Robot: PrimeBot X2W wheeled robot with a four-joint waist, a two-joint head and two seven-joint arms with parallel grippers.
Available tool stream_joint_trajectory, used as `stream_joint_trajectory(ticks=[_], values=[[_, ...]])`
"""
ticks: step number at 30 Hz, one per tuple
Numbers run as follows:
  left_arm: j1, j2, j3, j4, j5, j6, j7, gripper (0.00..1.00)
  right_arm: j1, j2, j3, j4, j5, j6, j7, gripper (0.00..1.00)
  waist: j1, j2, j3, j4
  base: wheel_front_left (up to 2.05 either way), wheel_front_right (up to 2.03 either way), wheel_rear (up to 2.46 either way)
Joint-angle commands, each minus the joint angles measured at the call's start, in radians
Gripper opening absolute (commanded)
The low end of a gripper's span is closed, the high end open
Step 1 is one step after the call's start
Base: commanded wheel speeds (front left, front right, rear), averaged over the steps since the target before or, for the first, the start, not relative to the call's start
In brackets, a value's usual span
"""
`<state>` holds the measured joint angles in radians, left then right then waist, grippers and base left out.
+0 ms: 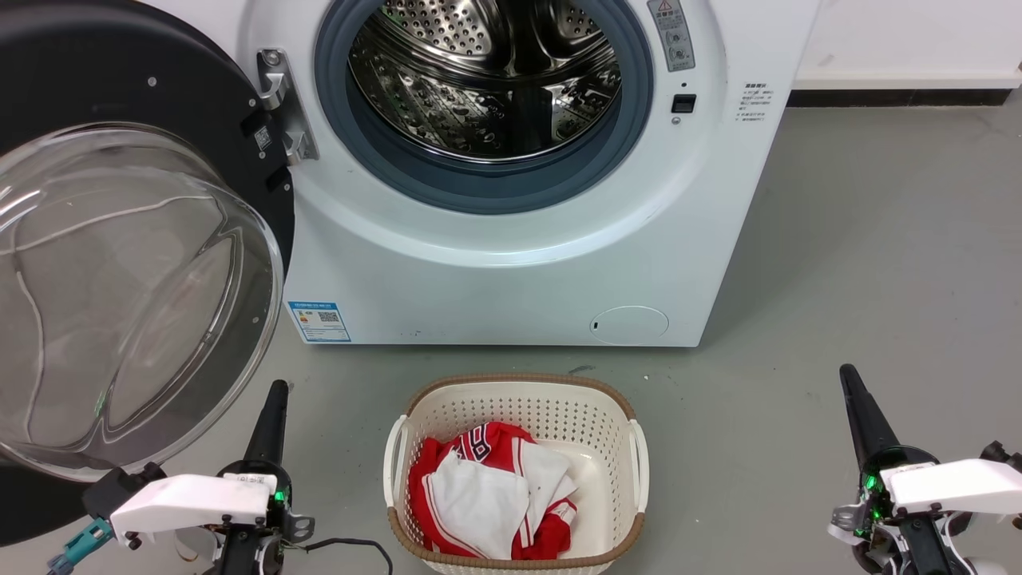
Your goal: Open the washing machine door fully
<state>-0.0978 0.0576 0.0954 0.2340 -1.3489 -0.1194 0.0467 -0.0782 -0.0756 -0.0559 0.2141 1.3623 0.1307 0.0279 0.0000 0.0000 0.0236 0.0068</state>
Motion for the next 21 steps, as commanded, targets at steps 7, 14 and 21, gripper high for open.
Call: stream_joint_trajectory(ticks=[7, 14, 21], values=[[-0.013, -0.001, 0.006, 0.002, -0.071, -0.007, 0.020, 0.00, -0.022, -0.003, -0.009, 0.006, 0.078, 0.000, 0.017, 0.00, 0.0000, 0.0000, -0.004, -0.001, 0.00, 0.00, 0.00], [-0.013, -0.003, 0.011, 0.005, -0.125, -0.009, 0.034, 0.00, -0.026, -0.001, -0.014, 0.012, 0.133, 0.000, 0.030, 0.00, 0.0000, 0.0000, -0.008, -0.003, 0.00, 0.00, 0.00], [-0.014, -0.005, 0.014, 0.008, -0.176, -0.011, 0.047, 0.00, -0.030, 0.000, -0.019, 0.019, 0.185, 0.000, 0.043, 0.00, 0.0000, 0.0000, -0.012, -0.004, 0.00, 0.00, 0.00]])
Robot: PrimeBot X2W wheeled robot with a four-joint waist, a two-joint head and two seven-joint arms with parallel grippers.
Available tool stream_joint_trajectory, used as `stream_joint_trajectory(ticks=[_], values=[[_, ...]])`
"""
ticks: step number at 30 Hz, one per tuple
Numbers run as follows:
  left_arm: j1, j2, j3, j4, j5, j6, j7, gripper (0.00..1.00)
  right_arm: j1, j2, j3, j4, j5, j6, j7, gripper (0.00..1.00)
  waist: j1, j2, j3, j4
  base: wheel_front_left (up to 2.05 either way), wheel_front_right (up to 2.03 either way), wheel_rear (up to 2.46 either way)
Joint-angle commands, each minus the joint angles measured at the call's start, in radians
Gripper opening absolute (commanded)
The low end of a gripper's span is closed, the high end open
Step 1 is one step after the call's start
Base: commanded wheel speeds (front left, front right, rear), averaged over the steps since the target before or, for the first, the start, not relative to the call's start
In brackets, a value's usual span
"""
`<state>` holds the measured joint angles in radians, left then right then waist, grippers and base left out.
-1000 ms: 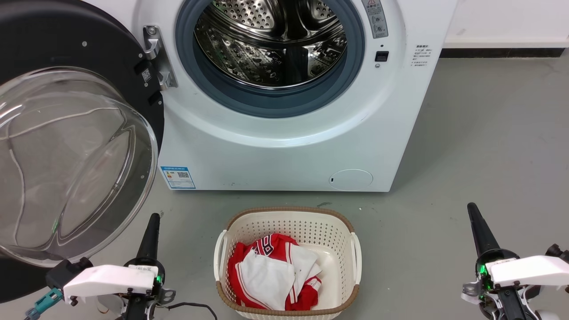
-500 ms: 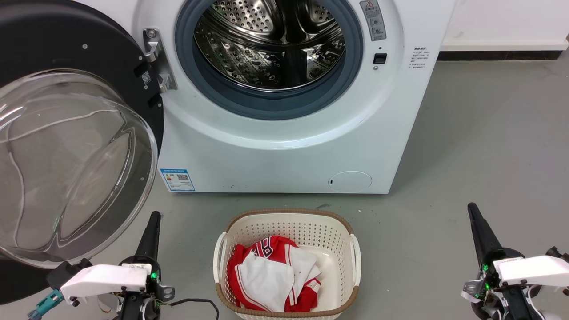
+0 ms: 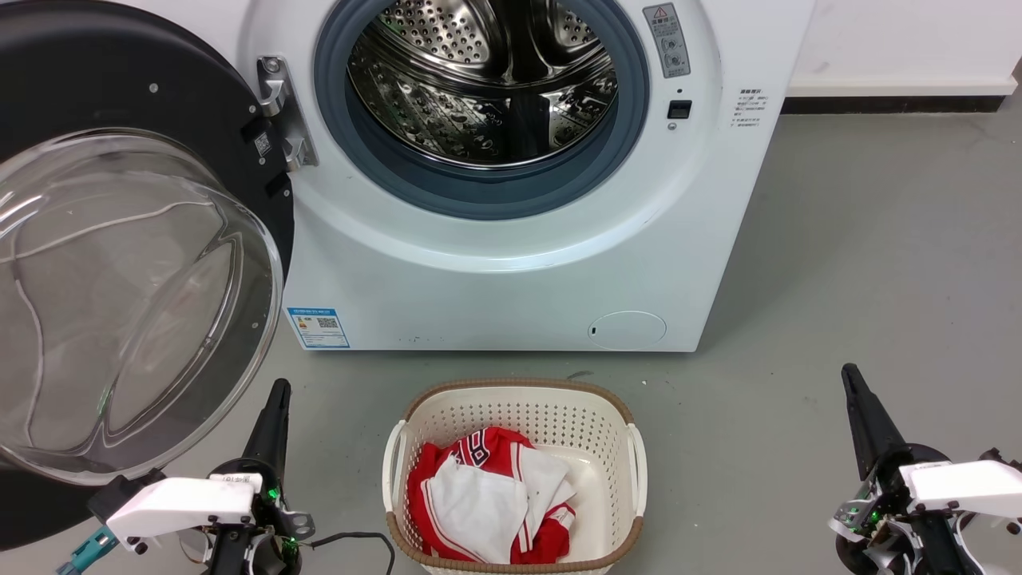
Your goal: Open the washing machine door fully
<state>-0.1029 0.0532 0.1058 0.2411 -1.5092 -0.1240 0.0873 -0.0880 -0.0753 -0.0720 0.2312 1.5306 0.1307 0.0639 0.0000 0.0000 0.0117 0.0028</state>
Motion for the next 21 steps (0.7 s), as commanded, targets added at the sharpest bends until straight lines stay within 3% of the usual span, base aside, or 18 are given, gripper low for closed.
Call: stream_joint_trajectory(ticks=[1, 21], values=[[-0.009, -0.001, 0.004, 0.000, -0.015, -0.006, 0.007, 0.00, -0.020, 0.000, -0.002, 0.002, 0.017, 0.000, 0.007, 0.00, 0.0000, 0.0000, -0.001, 0.000, 0.00, 0.00, 0.00], [-0.009, -0.004, 0.011, 0.005, -0.104, -0.009, 0.030, 0.00, -0.023, 0.005, -0.014, 0.014, 0.106, 0.000, 0.030, 0.00, 0.0000, 0.0000, -0.009, -0.003, 0.00, 0.00, 0.00]])
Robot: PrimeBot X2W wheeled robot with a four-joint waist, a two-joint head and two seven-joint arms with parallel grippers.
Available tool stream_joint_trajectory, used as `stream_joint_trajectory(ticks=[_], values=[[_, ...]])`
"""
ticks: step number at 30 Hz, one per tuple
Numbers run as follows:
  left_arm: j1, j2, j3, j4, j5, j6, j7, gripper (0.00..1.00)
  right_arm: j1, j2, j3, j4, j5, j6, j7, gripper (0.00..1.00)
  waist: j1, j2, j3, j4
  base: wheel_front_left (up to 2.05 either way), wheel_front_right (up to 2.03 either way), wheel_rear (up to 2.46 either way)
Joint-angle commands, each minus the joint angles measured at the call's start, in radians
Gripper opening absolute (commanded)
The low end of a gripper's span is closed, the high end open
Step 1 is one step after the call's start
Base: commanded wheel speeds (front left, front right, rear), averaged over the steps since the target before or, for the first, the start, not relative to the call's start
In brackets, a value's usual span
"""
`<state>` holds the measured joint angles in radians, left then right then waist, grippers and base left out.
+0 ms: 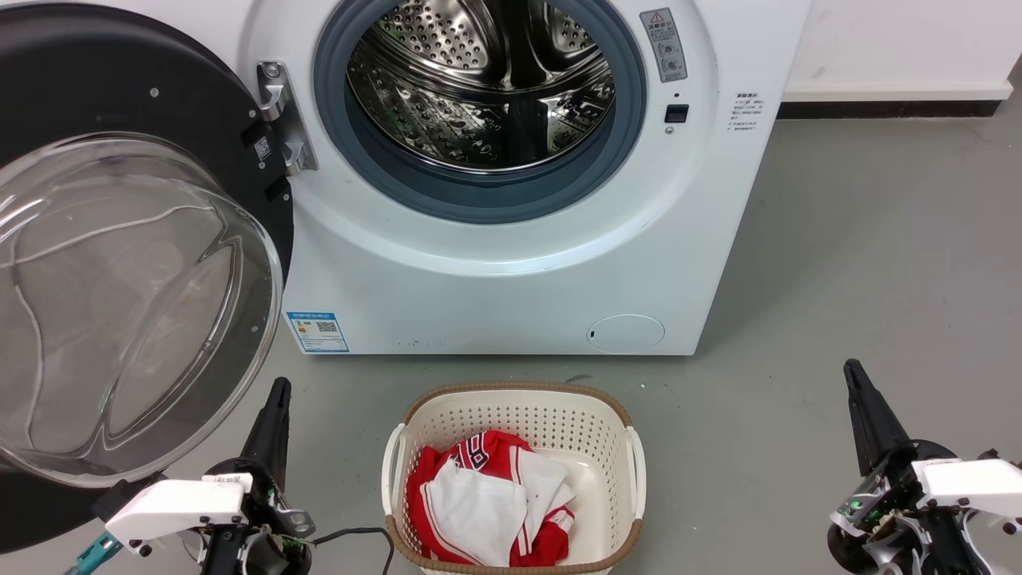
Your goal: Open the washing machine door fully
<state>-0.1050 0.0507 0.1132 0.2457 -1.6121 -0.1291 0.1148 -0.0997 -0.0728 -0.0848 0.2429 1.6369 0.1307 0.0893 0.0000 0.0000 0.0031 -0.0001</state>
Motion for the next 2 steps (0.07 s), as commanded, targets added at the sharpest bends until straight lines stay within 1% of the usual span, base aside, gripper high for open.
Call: stream_joint_trajectory(ticks=[1, 2], values=[[-0.006, -0.001, 0.003, 0.001, -0.001, -0.004, 0.003, 0.00, -0.012, 0.003, -0.002, 0.002, -0.001, 0.000, 0.005, 0.00, 0.0000, 0.0000, 0.000, 0.000, 0.00, 0.00, 0.00], [-0.006, -0.001, 0.003, 0.001, -0.001, -0.004, 0.003, 0.00, -0.012, 0.003, -0.002, 0.002, -0.001, 0.000, 0.006, 0.00, 0.0000, 0.0000, 0.000, 0.000, 0.00, 0.00, 0.00]])
